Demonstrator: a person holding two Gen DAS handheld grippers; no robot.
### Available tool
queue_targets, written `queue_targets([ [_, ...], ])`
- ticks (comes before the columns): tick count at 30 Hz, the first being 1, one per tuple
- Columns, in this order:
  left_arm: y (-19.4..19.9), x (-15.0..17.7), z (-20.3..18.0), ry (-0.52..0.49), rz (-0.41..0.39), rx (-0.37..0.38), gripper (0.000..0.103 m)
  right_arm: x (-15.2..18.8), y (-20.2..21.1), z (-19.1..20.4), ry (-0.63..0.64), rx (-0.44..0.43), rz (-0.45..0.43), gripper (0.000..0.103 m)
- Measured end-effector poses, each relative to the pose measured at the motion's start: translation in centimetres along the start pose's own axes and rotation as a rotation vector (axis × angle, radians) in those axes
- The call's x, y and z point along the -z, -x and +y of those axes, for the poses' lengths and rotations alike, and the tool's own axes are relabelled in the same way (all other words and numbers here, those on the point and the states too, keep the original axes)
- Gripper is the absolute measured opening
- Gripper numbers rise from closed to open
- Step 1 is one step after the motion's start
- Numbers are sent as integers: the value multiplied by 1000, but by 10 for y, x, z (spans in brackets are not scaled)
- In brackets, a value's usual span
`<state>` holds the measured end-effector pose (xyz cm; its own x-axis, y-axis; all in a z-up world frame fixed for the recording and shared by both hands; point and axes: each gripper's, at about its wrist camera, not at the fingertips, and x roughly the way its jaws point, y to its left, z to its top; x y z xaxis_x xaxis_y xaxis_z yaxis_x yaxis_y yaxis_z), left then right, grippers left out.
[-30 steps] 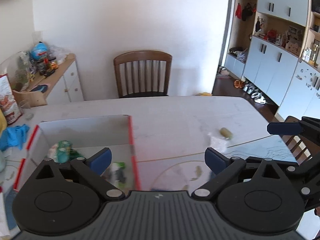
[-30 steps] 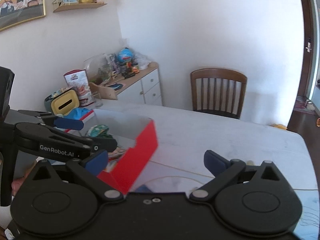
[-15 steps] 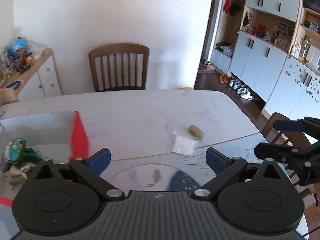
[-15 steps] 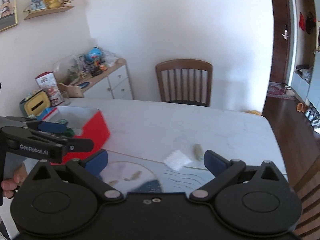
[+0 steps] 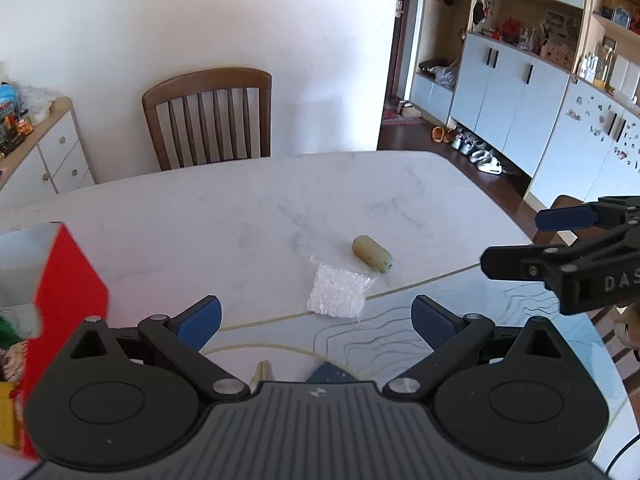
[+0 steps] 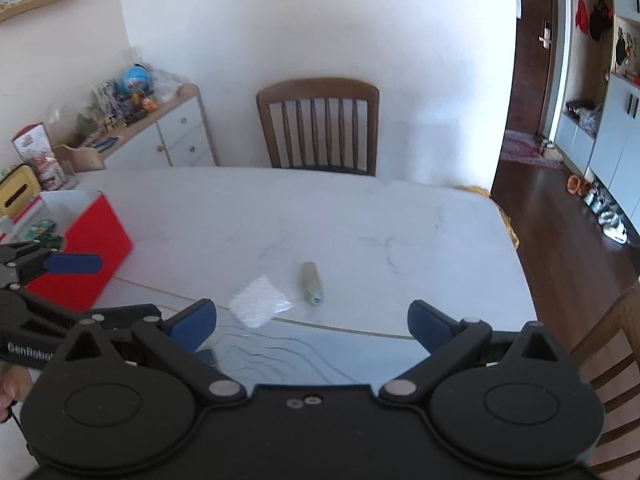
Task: Organize objects
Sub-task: 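Move both tools toward the clear bead bag and beige cylinder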
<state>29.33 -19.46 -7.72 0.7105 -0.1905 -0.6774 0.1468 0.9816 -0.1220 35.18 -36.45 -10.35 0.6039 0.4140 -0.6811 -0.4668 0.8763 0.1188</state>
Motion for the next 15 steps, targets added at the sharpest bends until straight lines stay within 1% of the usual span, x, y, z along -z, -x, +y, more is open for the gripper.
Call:
queue_targets([
  [9, -64, 2, -8, -47, 38, 2, 102, -10, -67, -16, -31, -3, 75, 101],
  [12, -78, 2, -9, -58, 37, 3, 102, -12, -90, -18, -40, -7, 103, 96],
  [15, -92, 2, -8, -57, 45, 9, 102, -16, -109, -22, -49, -29, 130, 91],
])
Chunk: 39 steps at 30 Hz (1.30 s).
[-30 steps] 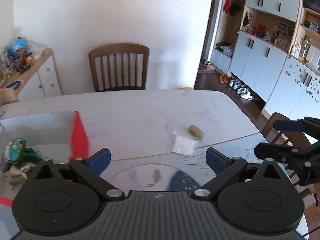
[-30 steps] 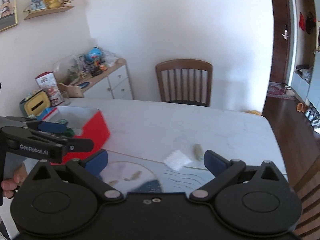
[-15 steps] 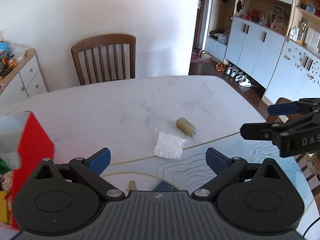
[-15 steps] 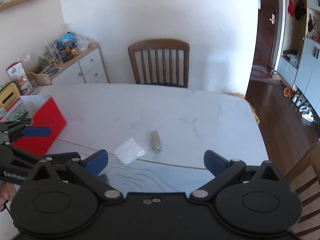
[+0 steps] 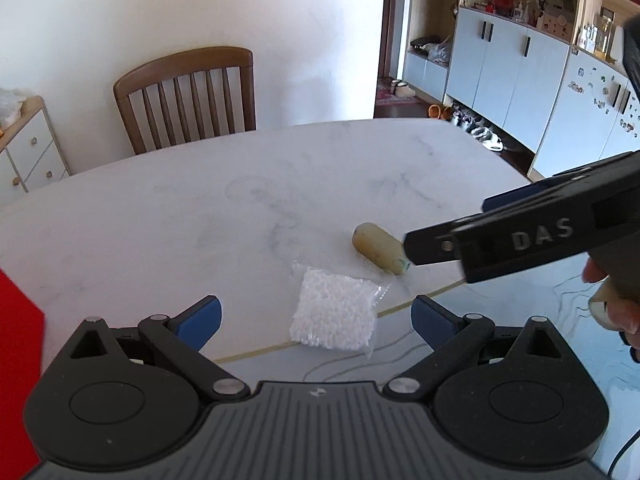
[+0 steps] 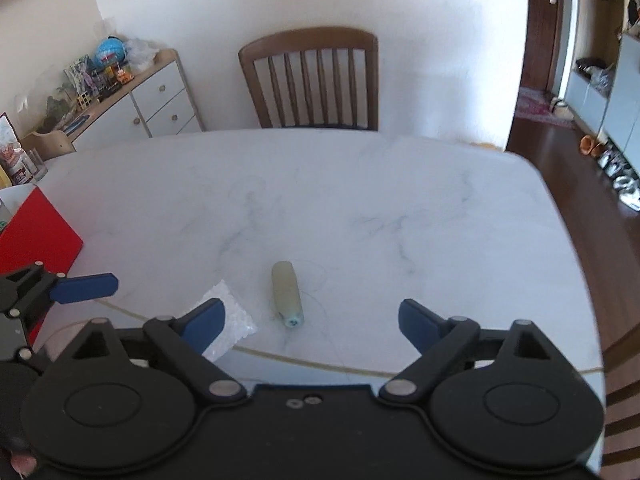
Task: Organize objects
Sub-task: 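Move both tools toward the clear bead bag and beige cylinder, then grasp the clear bead bag with the left gripper while the right gripper grasps the beige cylinder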
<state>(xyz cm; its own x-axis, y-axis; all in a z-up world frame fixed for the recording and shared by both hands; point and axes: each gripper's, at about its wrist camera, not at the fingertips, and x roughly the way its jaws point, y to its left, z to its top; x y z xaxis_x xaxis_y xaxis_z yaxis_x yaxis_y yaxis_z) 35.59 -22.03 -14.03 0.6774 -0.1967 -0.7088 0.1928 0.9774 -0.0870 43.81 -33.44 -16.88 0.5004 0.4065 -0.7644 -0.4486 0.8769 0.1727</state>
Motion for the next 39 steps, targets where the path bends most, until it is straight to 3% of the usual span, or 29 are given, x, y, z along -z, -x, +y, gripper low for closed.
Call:
queue_targets([
  [14, -31, 4, -4, -10, 9, -11, 100, -4, -49, 8, 9, -11, 70, 75],
  [17, -33, 3, -5, -9, 10, -6, 88, -2, -49, 10, 25, -13, 62, 70],
  [19, -34, 3, -7, -12, 11, -6, 75, -1, -49, 14, 41, -13, 60, 63],
  [22, -36, 4, -9, -17, 20, 3, 62, -3, -50, 18, 67, -11, 60, 52],
  [28, -35, 6, -13, -28, 20, 4, 51, -4, -48, 23, 74, -11, 64, 34],
  [36, -26, 4, -19, -52, 21, -8, 34, -7, -45, 18, 3, -16, 69, 21],
  [39, -19, 4, -19, -46, 23, -11, 32, -7, -39, 16, -12, -12, 64, 16],
])
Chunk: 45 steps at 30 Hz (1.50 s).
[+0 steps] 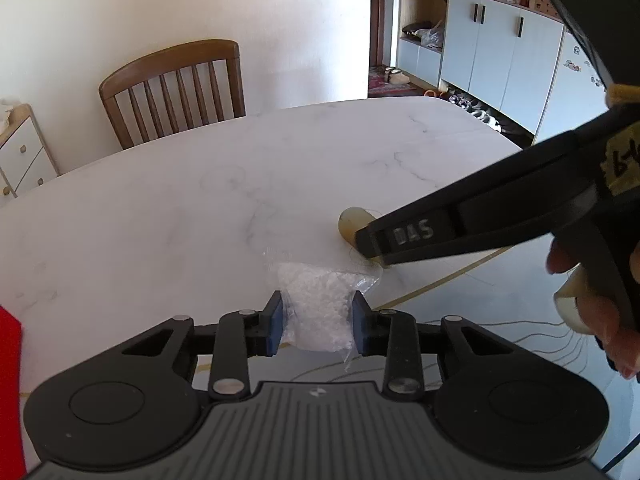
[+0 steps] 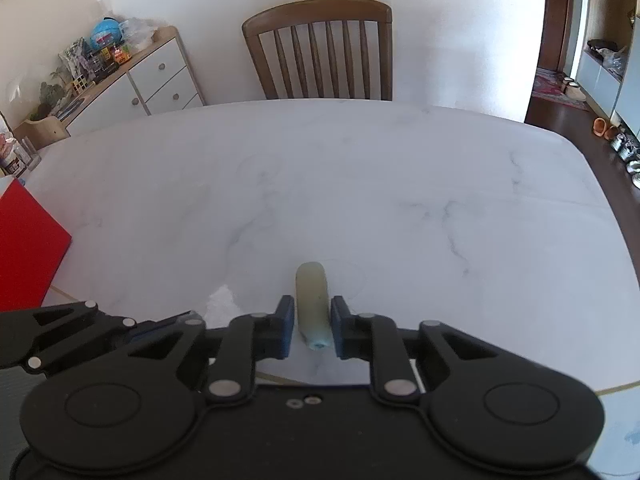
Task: Organize objects
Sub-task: 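Grasp the clear bead bag with the left gripper while the right gripper grasps the beige cylinder, then carry the bead bag and cylinder with both grippers over the box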
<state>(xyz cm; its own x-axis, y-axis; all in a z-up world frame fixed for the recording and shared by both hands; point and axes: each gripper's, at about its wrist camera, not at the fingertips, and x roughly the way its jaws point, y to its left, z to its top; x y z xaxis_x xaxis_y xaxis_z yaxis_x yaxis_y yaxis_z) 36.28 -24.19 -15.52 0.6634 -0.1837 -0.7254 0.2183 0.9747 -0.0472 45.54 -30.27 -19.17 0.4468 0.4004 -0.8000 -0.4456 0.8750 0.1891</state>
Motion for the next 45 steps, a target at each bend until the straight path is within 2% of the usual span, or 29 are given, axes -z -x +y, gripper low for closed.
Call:
queue_targets([
  [7, 24, 1, 5, 43, -3, -6, 31, 7, 24, 4, 8, -7, -21, 10],
  [13, 51, 2, 16, 63, -23, -15, 31, 13, 41, 17, 49, 2, -35, 9],
  [15, 57, 2, 21, 72, -26, -22, 31, 7, 40, 18, 41, 33, -43, 10],
  [18, 67, 6, 27, 90, -26, -37, 31, 0, 30, 11, 10, 31, -49, 21],
  [21, 74, 12, 34, 111, -20, -44, 31, -2, 13, 10, 16, 34, -21, 27],
  [29, 83, 25, 47, 160, -12, -71, 31, -1, -18, 15, 55, 76, 19, 28],
  [32, 87, 27, 50, 171, -16, -71, 31, -2, -20, 19, 86, 94, 11, 24],
  [35, 91, 28, 52, 180, -21, -73, 31, 0, -22, 24, 113, 111, 8, 15],
  [40, 100, 29, 54, 198, -25, -67, 31, 7, -18, 30, 126, 124, 0, 14],
  [45, 110, 30, 61, 213, -30, -56, 31, 15, 4, 41, 140, 72, -12, 14],
])
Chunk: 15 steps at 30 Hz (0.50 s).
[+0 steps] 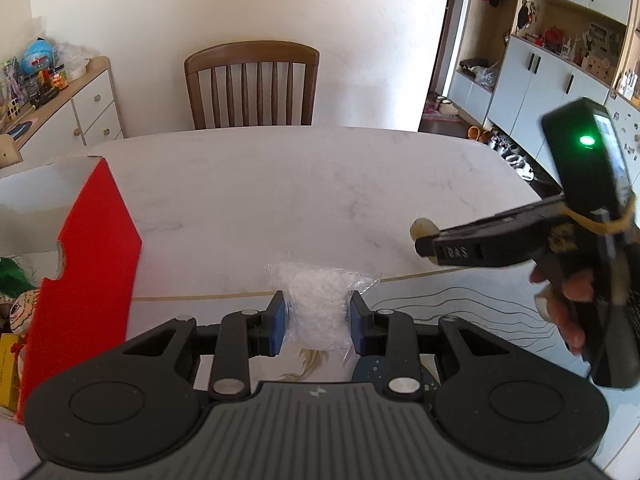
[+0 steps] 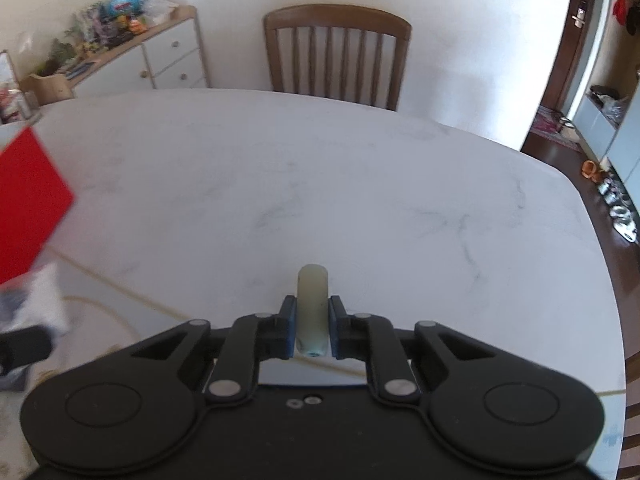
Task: Organize objects
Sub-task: 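Carry the bead bag and cylinder with both grippers over the box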
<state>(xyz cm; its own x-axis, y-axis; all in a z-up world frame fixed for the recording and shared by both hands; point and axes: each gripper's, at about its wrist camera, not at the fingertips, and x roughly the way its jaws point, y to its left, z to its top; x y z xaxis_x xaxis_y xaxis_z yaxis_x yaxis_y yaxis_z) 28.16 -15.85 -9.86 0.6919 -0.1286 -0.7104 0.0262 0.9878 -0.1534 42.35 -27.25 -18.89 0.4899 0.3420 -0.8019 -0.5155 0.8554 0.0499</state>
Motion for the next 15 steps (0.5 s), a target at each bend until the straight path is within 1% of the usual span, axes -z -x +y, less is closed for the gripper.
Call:
queue_targets([
  [6, 19, -1, 15, 30, 9, 27, 31, 4, 42, 21, -11, -65, -25, 14],
  [11, 44, -2, 30, 30, -7, 38, 31, 5, 77, 44, -27, -111, -59, 14],
  [15, 66, -2, 47, 29, -20, 45, 31, 6, 105, 66, -34, -129, -88, 14],
])
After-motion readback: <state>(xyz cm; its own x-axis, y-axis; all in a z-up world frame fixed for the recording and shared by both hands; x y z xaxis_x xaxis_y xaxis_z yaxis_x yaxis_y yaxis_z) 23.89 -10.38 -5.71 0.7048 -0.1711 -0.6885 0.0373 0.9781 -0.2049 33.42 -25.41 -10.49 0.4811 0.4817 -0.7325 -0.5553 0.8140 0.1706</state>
